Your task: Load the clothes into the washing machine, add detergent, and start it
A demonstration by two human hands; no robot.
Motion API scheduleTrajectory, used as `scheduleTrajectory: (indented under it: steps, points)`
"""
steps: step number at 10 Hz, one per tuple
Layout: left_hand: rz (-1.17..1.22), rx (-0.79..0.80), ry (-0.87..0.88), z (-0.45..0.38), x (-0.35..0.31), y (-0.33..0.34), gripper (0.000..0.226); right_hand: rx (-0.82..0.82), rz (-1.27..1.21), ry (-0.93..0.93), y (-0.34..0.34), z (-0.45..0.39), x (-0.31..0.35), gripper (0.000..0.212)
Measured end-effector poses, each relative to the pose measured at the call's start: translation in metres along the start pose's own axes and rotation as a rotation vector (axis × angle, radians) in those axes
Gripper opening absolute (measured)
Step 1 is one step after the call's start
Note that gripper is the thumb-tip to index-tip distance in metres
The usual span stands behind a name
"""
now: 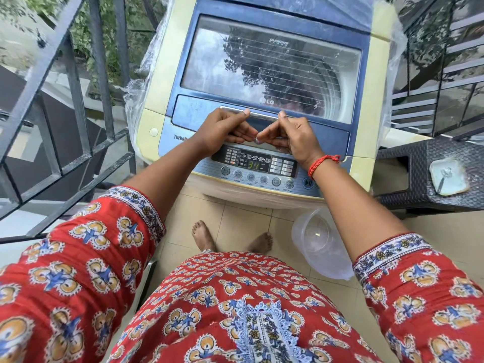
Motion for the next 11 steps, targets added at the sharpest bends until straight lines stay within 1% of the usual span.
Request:
scheduleTrajectory:
  steps: [2,5,6,8,9,10,11]
  points:
    - [0.01,-0.007,0.009,-0.001,0.0,0.001,0.043,-0.051,-0.014,-0.035,0.002,0.002,-0.003,0.057]
    - [0.013,-0.042,-0.007,-0.002,0.002,0.002,0.045,-0.059,-0.001,-0.062,0.0,0.002,-0.004,0.057]
    - [0.049,-0.054,-0.005,0.0,0.002,0.004,0.043,-0.048,0.006,-0.059,0.0,0.002,-0.005,0.056]
    - [0.053,-0.104,-0.029,-0.002,0.001,0.005,0.04,-0.071,0.028,-0.002,0.001,0.001,-0.002,0.056]
    - [0.046,-0.106,-0.049,-0.005,-0.003,0.006,0.039,-0.046,0.027,0.042,0.0,-0.003,0.002,0.057]
    - [-0.058,-0.137,-0.058,-0.01,-0.008,0.007,0.038,-0.041,0.117,0.062,0.0,-0.008,0.008,0.057]
    - [-0.267,-0.198,0.041,-0.02,-0.029,0.007,0.035,-0.162,0.314,-0.023,-0.004,-0.022,0.025,0.053]
Point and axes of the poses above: each hand's wrist, its own z-axis away from the middle knuckle, its own y-axis out of the palm, x = y × z, the point moved 1 cm from there along -z, towards the middle knuckle, and after that the axes turned 11 degrees about z, right-handed, at the moved point
